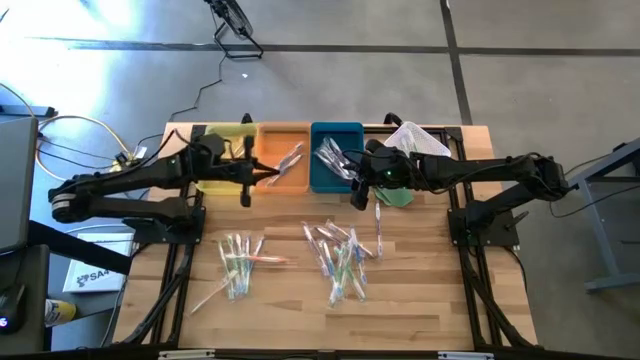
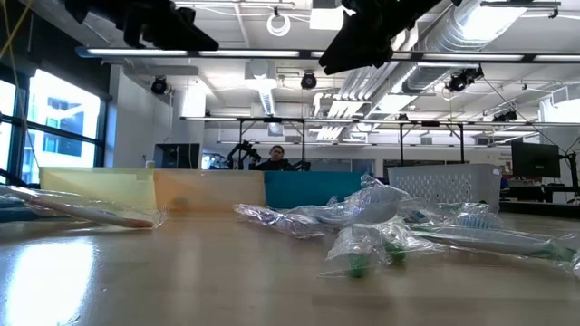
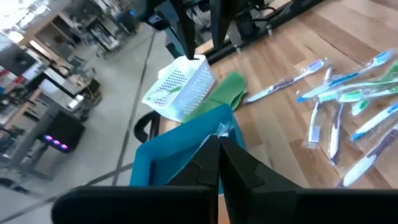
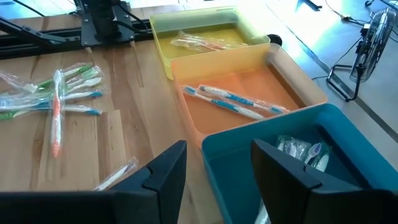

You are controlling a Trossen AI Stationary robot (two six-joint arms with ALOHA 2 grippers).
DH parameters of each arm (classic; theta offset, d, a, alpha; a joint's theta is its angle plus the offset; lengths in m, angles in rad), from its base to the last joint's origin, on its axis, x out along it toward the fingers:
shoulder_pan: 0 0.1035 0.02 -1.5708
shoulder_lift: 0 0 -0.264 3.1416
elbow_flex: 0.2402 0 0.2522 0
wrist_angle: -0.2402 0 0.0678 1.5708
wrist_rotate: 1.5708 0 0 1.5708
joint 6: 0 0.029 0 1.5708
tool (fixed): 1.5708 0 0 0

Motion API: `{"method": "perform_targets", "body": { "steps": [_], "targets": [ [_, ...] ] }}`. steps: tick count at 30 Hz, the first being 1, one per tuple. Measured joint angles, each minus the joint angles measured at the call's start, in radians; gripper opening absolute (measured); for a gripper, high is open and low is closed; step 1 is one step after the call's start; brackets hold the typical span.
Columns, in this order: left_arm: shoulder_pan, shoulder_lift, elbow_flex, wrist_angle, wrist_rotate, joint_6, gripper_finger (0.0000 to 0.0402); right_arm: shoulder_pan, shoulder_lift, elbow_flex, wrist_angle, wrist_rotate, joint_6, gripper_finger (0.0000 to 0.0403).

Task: Pick & Place Toothbrushes
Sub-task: Put the blue toothbrush into the orange bin

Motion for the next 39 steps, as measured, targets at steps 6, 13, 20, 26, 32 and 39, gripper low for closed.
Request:
{"method": "perform_targets", "body": {
  "steps": [6, 13, 20, 26, 32, 39],
  "targets": [
    [0.000, -0.108, -0.151, 0.135, 0.003, -0.004, 0.0013, 0.003, 0.000, 0.000, -0.003, -0.027, 0.017, 0.0171],
    [0.000, -0.226, -0.266, 0.191, 0.043, -0.004, 0.0014, 0.004, 0.000, 0.000, -0.010, -0.029, 0.017, 0.0171],
    [0.000, -0.354, -0.337, 0.203, 0.046, -0.005, 0.0014, 0.004, 0.000, 0.000, 0.002, -0.026, 0.021, 0.0171],
    [0.000, -0.416, -0.363, 0.188, 0.046, 0.027, 0.0014, 0.004, 0.000, 0.000, 0.009, -0.034, 0.190, 0.0171],
    [0.000, -0.421, -0.363, 0.186, 0.046, 0.038, 0.0014, 0.011, -0.038, 0.001, -0.262, 0.105, 0.280, 0.0162],
    [0.000, -0.420, -0.363, 0.132, 0.045, 0.048, 0.0014, 0.026, -0.069, 0.001, -0.463, 0.036, 0.505, 0.0120]
  ]
}}
